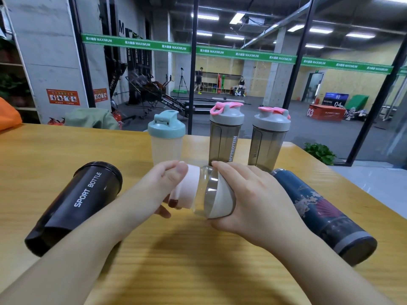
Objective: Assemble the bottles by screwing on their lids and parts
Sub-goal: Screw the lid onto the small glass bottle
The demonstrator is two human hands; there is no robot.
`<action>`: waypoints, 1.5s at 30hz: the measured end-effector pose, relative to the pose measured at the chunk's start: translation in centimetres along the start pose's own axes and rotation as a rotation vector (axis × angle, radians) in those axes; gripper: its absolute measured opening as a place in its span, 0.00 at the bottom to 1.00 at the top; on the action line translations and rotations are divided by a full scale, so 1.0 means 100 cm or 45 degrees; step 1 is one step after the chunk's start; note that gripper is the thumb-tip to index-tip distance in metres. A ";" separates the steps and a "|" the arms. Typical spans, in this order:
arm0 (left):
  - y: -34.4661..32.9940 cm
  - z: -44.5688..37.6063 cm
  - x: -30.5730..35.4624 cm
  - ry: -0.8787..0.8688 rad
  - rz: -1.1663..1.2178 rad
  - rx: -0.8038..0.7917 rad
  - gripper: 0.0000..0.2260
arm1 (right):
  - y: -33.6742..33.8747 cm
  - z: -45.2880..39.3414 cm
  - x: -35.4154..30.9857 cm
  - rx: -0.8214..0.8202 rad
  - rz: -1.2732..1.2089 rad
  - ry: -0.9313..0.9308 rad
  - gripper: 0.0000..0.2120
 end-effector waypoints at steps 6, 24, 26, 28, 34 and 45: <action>-0.001 -0.002 -0.003 -0.052 -0.044 -0.003 0.31 | -0.001 0.000 -0.001 -0.008 -0.034 0.026 0.42; 0.002 0.003 0.007 -0.367 -0.058 -0.155 0.26 | 0.017 0.002 0.005 -0.034 -0.016 0.072 0.40; 0.000 0.004 0.007 -0.385 -0.111 -0.056 0.27 | 0.017 0.002 0.007 -0.007 -0.062 0.086 0.41; -0.004 0.006 0.008 -0.428 -0.160 0.045 0.31 | 0.016 0.002 0.009 0.028 -0.119 0.089 0.41; -0.023 0.004 0.001 -0.527 -0.216 0.156 0.39 | 0.018 0.000 0.018 0.182 -0.229 0.043 0.44; -0.037 -0.015 -0.037 -0.185 -0.491 0.113 0.33 | 0.035 0.005 0.071 0.495 -0.378 -0.318 0.42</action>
Point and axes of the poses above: each hand's wrist, its own z-axis away from the middle knuckle, its own y-axis out of the back of the hand, x = y × z, the point moved 3 cm from there along -z, towards the middle knuckle, and after that the axes turned 11 degrees about -x, right-handed, at the moved point
